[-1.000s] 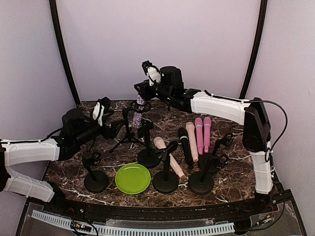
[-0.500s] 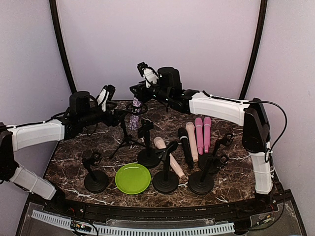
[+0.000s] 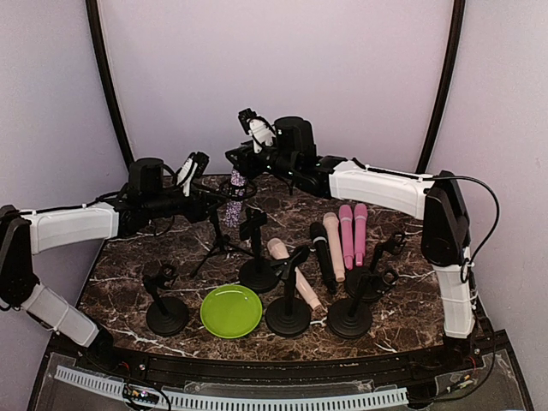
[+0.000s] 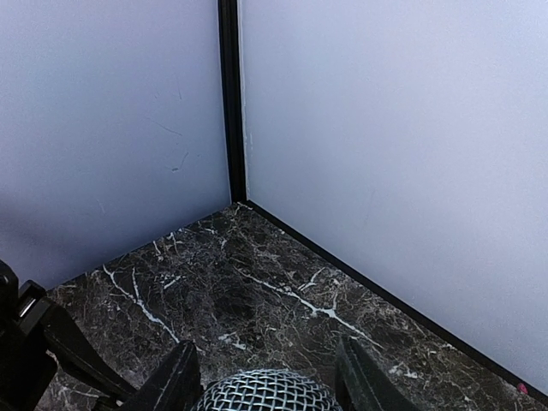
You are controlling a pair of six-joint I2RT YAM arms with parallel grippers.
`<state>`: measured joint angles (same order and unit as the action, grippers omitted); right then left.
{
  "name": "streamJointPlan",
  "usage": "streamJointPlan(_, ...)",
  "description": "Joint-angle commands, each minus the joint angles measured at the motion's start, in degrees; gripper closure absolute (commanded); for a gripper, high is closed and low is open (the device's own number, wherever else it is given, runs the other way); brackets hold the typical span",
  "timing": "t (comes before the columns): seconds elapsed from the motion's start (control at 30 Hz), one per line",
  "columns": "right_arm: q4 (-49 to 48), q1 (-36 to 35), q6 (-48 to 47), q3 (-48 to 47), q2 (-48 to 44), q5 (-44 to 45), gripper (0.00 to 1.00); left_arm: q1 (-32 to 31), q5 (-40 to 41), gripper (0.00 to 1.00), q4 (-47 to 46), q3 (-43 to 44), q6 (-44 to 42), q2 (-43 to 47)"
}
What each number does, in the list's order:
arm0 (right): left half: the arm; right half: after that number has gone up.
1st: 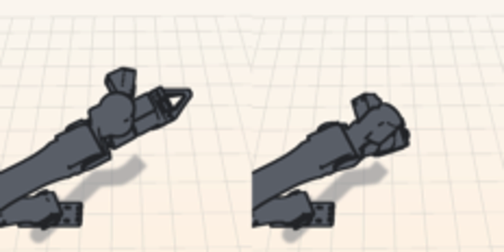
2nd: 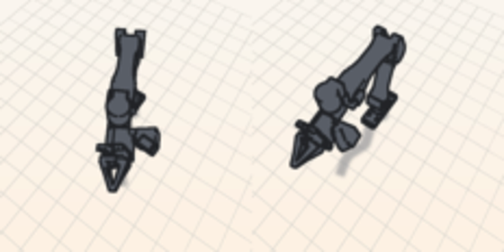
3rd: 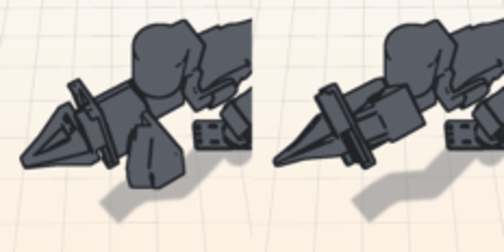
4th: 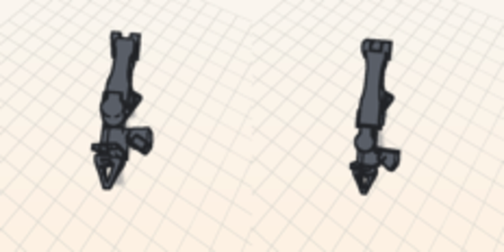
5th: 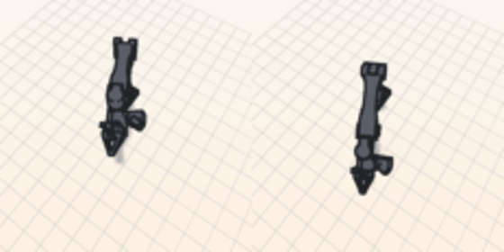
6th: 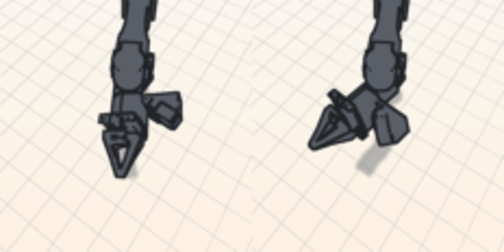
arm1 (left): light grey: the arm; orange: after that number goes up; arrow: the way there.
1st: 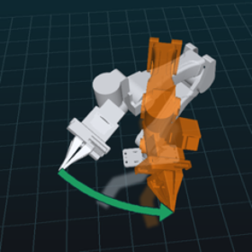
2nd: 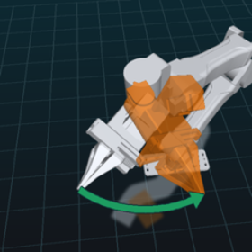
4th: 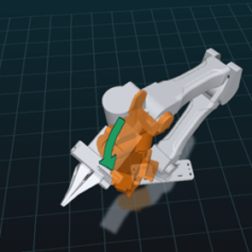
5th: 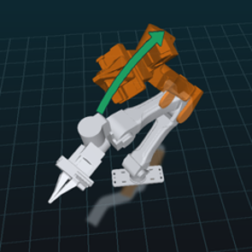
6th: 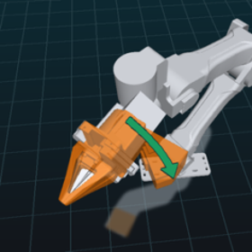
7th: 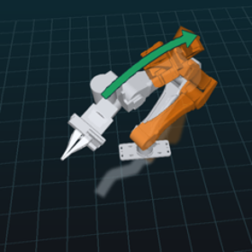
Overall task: Remove the microphone from the stand
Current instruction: Adjust the microphone stand with the microphone.
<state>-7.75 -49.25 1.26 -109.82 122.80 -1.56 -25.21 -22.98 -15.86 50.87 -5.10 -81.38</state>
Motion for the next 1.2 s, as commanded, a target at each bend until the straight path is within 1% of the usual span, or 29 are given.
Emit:
streamJointPlan(0.0, -5.7, -0.6, 0.3, -2.3, -1.1, -0.8, 0.75, 0.7, -1.8, 0.6, 1.7, 1.7, -0.7, 0.0)
streamJointPlan(0.03, -5.6, -0.6, 0.1, -2.4, -1.0, -0.7, 0.75, 0.7, -2.0, 0.66, 1.8, 1.7, -0.8, -0.1)
streamJointPlan(0.2, -4.9, -0.6, 1.1, -3.2, -1.2, 1.3, 0.75, 0.7, -1.7, 0.83, 2.9, 1.8, -3.0, 0.0)
streamJointPlan(0.23, -4.5, -0.6, 1.6, -3.7, -1.4, 2.6, 0.76, 0.8, -1.4, 0.86, 3.2, 1.8, -3.7, 0.0)
streamJointPlan(0.27, -4.1, -0.6, 2.0, -4.3, -1.5, 3.8, 0.76, 0.8, -0.3, 0.91, 3.6, 1.9, -4.8, 0.2)
streamJointPlan(0.33, -3.0, -0.5, 2.8, -5.8, -1.8, 6.9, 0.76, 0.8, 1.5, 0.96, 3.6, 1.9, -6.7, 0.5)
streamJointPlan(0.4, -2.4, -0.6, 3.2, -7.4, -2.1, 8.7, 0.76, 0.8, 3.1, 1.0, 2.7, 1.6, -8.1, 1.0)
streamJointPlan(0.5, -1.9, -0.6, 3.3, -10.0, -2.1, 9.4, 0.76, 0.8, 4.4, 1.0, -0.1, 0.6, -8.9, 1.5)
streamJointPlan(0.63, -0.9, -0.6, 3.3, -12.8, -1.2, 8.8, 0.76, 1.4, 3.7, 1.0, -3.2, -0.4, -7.4, 0.0)
streamJointPlan(0.87, -1.2, -0.6, 2.9, -11.5, -2.2, 7.1, 0.76, 2.7, 2.0, 1.0, -4.1, -0.7, -5.4, -2.3)
streamJointPlan(1.0, -1.1, -0.6, 2.7, -11.3, -2.3, 6.9, 0.76, 2.8, 0.8, 1.0, -3.5, -0.8, -6.1, -3.1)
streamJointPlan(1.17, -1.3, -0.5, 1.9, -9.6, -3.1, 6.2, 0.77, 2.9, 0.3, 1.0, 1.3, 1.0, -8.7, -4.9)
